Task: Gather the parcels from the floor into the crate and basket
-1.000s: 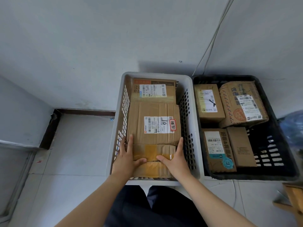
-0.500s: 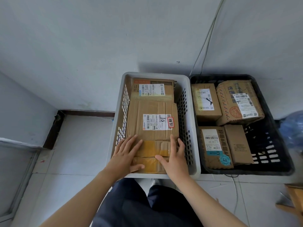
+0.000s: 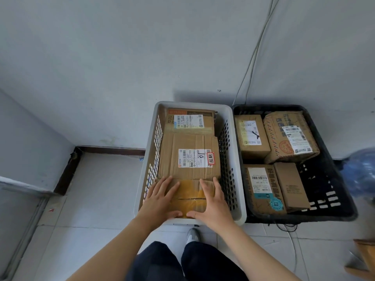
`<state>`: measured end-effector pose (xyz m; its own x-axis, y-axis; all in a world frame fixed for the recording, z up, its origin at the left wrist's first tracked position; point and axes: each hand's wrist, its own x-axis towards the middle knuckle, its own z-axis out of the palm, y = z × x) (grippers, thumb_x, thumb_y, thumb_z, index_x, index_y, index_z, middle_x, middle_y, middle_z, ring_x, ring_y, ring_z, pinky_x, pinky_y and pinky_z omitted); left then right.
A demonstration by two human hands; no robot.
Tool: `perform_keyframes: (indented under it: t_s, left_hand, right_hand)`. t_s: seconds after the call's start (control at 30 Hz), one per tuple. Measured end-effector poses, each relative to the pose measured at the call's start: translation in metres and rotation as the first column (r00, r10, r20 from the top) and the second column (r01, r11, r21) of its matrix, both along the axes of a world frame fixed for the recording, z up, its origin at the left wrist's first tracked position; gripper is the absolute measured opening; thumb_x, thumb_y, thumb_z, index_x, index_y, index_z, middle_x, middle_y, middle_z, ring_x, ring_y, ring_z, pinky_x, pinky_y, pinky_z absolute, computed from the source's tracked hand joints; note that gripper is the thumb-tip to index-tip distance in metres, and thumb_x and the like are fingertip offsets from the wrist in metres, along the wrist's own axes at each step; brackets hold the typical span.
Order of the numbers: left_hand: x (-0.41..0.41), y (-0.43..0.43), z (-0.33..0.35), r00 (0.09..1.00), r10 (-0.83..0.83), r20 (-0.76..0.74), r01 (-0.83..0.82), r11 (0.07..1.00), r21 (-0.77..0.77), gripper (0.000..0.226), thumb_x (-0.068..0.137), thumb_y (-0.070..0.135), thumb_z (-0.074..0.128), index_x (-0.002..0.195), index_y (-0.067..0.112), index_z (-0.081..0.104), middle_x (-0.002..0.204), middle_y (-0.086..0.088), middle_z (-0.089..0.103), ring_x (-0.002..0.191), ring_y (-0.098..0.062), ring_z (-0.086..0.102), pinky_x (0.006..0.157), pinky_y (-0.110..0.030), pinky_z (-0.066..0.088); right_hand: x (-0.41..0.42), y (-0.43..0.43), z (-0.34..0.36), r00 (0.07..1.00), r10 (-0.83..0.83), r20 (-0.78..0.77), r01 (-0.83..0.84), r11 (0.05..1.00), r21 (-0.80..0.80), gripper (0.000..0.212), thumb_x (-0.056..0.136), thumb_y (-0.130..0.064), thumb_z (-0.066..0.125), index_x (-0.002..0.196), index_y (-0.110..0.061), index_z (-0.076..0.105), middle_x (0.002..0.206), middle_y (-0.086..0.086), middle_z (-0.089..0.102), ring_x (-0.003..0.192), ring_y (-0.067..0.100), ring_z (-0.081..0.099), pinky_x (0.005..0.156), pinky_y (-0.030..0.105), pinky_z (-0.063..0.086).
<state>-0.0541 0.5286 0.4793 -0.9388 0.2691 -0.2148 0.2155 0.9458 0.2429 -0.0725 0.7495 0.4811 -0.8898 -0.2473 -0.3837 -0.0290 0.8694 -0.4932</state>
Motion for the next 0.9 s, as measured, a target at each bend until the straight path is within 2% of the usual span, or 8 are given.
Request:
perform_keyframes:
  t_s: [0.17, 0.3, 0.4, 0.47, 0.6, 0.73, 0.83, 0.9]
  left_hand:
    - [0.004, -0.018, 0.003, 0.998, -0.056, 0.011, 0.055, 0.997, 0.045, 0.084, 0.078, 0.06, 0.066, 0.149, 0.03, 0.033, 0.159, -0.002, 0.024, 0.148, -0.026, 0.015, 0.114, -0.042, 0.008]
    - [0.006, -0.035, -0.001, 0.999, -0.049, -0.001, 0.049, 0.999, 0.001, 0.094, 0.052, 0.063, 0.084, 0.132, 0.026, 0.054, 0.14, -0.009, 0.053, 0.127, -0.033, 0.053, 0.096, -0.046, 0.048]
    - [0.007, -0.034, -0.002, 0.999, -0.031, -0.021, 0.03, 0.999, -0.024, 0.097, 0.041, 0.068, 0.085, 0.125, 0.026, 0.063, 0.132, -0.008, 0.06, 0.117, -0.031, 0.062, 0.088, -0.041, 0.053]
    - [0.003, -0.032, -0.001, 1.0, -0.022, 0.005, 0.023, 1.0, -0.02, 0.099, 0.049, 0.069, 0.081, 0.135, 0.026, 0.056, 0.143, -0.009, 0.051, 0.129, -0.033, 0.052, 0.099, -0.046, 0.046]
    - [-0.004, -0.03, 0.011, 0.996, -0.023, 0.089, 0.027, 0.999, -0.046, 0.095, 0.081, 0.064, 0.059, 0.155, 0.031, 0.009, 0.163, -0.002, 0.002, 0.15, -0.028, 0.001, 0.121, -0.045, 0.009]
    - [0.0, -0.028, 0.029, 0.985, 0.032, 0.169, -0.041, 0.998, 0.048, 0.077, 0.091, 0.053, 0.055, 0.153, 0.026, 0.019, 0.162, -0.003, 0.004, 0.149, -0.027, 0.007, 0.121, -0.044, 0.018]
    - [0.0, -0.021, 0.057, 0.909, 0.209, 0.361, -0.343, 0.867, 0.361, 0.047, 0.097, 0.028, 0.053, 0.14, 0.012, 0.047, 0.152, -0.009, 0.035, 0.136, -0.023, 0.038, 0.108, -0.031, 0.036]
    - [-0.003, -0.02, 0.071, 0.825, 0.293, 0.482, -0.535, 0.679, 0.503, 0.034, 0.1, 0.018, 0.046, 0.131, 0.008, 0.056, 0.132, -0.01, 0.057, 0.112, -0.02, 0.055, 0.089, -0.027, 0.042]
  right_hand:
    - [0.01, -0.005, 0.007, 0.997, -0.081, -0.001, 0.081, 0.997, 0.005, 0.109, 0.073, -0.066, 0.07, 0.152, -0.043, -0.002, 0.161, -0.001, -0.018, 0.15, 0.027, 0.006, 0.118, 0.048, 0.028]
    - [0.019, -0.011, 0.013, 0.992, -0.129, 0.0, 0.129, 0.99, 0.064, 0.106, 0.079, -0.064, 0.066, 0.154, -0.041, -0.005, 0.163, 0.004, -0.01, 0.149, 0.027, 0.015, 0.116, 0.042, 0.032]
    - [0.025, -0.016, 0.013, 0.989, -0.15, 0.001, 0.149, 0.984, 0.092, 0.103, 0.081, -0.065, 0.063, 0.154, -0.04, -0.005, 0.163, 0.005, -0.001, 0.147, 0.025, 0.023, 0.113, 0.041, 0.037]
    - [0.024, -0.018, 0.013, 0.986, -0.165, -0.007, 0.165, 0.979, 0.121, 0.101, 0.081, -0.067, 0.062, 0.154, -0.04, -0.002, 0.164, 0.004, 0.002, 0.145, 0.025, 0.028, 0.11, 0.041, 0.04]
    - [0.024, -0.022, 0.021, 0.985, -0.171, 0.013, 0.166, 0.969, 0.184, 0.1, 0.083, -0.064, 0.061, 0.156, -0.037, -0.001, 0.165, 0.004, -0.002, 0.147, 0.028, 0.024, 0.111, 0.041, 0.037]
    - [0.029, -0.03, 0.035, 0.985, -0.157, 0.07, 0.137, 0.962, 0.235, 0.077, 0.098, -0.053, 0.046, 0.157, -0.031, 0.002, 0.165, 0.008, -0.007, 0.148, 0.03, 0.021, 0.114, 0.042, 0.034]
    - [0.03, -0.034, 0.053, 0.944, -0.288, 0.162, 0.271, 0.955, 0.123, 0.059, 0.105, -0.03, 0.035, 0.158, -0.025, 0.007, 0.164, 0.009, 0.003, 0.146, 0.028, 0.026, 0.113, 0.039, 0.033]
    - [0.024, -0.035, 0.07, 0.89, -0.4, 0.217, 0.411, 0.912, -0.003, 0.061, 0.103, -0.02, 0.034, 0.158, -0.024, 0.008, 0.16, 0.009, 0.022, 0.124, 0.023, 0.048, 0.093, 0.032, 0.047]
